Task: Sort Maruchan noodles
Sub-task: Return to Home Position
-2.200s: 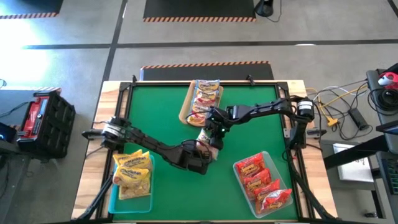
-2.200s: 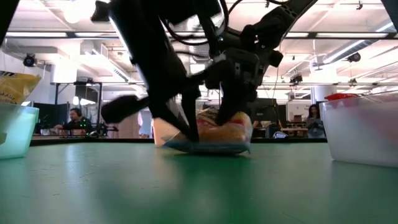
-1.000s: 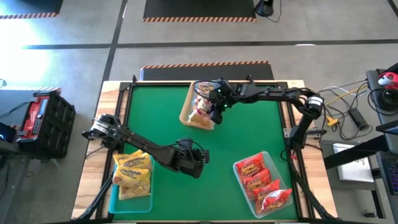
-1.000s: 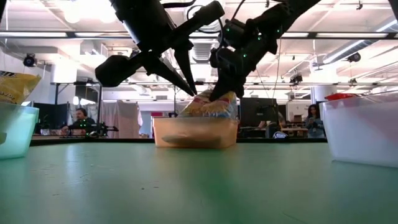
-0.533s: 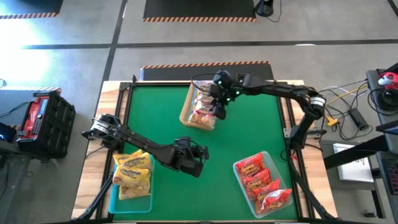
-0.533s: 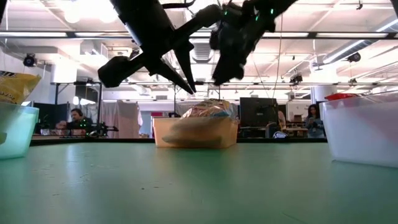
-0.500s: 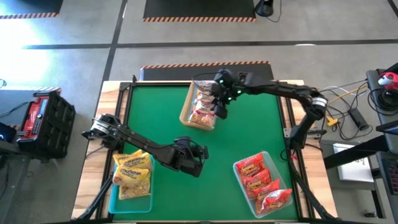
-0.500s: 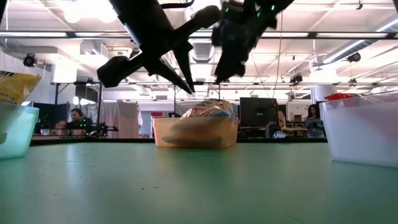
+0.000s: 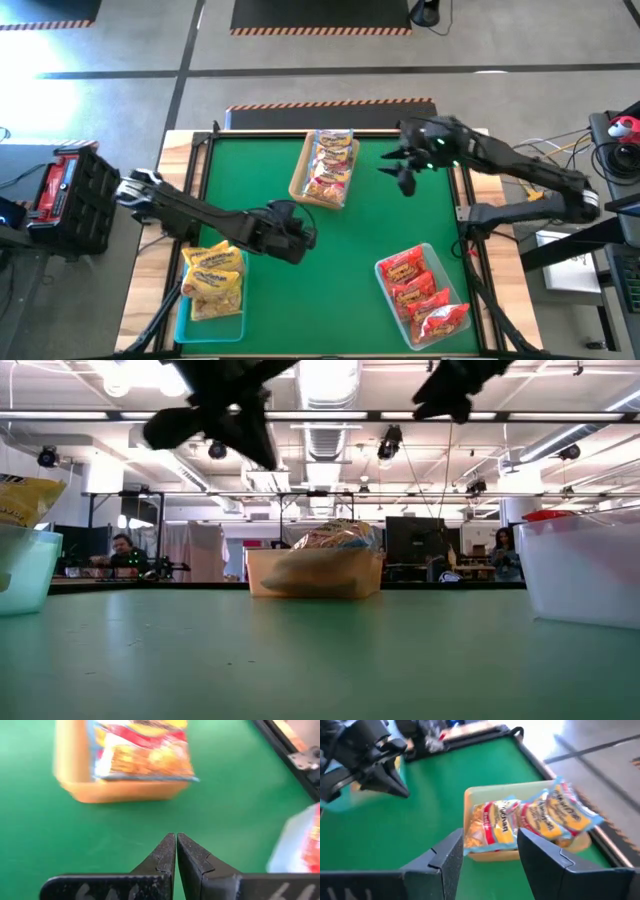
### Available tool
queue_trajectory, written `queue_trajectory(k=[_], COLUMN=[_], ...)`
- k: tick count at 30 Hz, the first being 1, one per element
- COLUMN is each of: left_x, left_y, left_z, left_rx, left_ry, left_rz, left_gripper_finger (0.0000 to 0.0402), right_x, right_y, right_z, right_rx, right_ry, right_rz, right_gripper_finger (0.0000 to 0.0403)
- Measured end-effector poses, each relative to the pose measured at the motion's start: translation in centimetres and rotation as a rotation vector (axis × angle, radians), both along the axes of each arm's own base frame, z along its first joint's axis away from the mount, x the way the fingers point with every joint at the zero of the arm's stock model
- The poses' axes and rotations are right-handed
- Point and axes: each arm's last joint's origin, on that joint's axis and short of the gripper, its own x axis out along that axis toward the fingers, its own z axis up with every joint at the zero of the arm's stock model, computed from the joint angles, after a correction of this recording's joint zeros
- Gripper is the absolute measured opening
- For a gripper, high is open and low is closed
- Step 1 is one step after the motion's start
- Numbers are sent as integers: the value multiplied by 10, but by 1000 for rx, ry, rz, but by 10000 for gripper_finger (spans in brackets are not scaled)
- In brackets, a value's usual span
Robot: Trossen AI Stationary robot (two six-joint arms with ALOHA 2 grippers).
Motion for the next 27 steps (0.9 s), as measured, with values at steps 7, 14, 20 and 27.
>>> queue_trajectory(k=[7,14,20,27], left_x=[-70,-129,-169,-203], left_y=[28,46,55,66], left_z=[9,17,7,-27], left_rx=[10,94,189,227], left_ry=[-33,-140,-193,-361], left_rz=[-26,-246,-524,-531], left_gripper_finger=[0,0,0,0], right_x=[-49,-82,-108,-103], right_y=[31,49,58,59], right_z=[-17,-37,-46,-83], right_rx=[81,98,76,149], right_ry=[-152,-240,-351,-413], right_rz=[-151,-343,-372,-438], right_gripper_finger=[173,173,173,166])
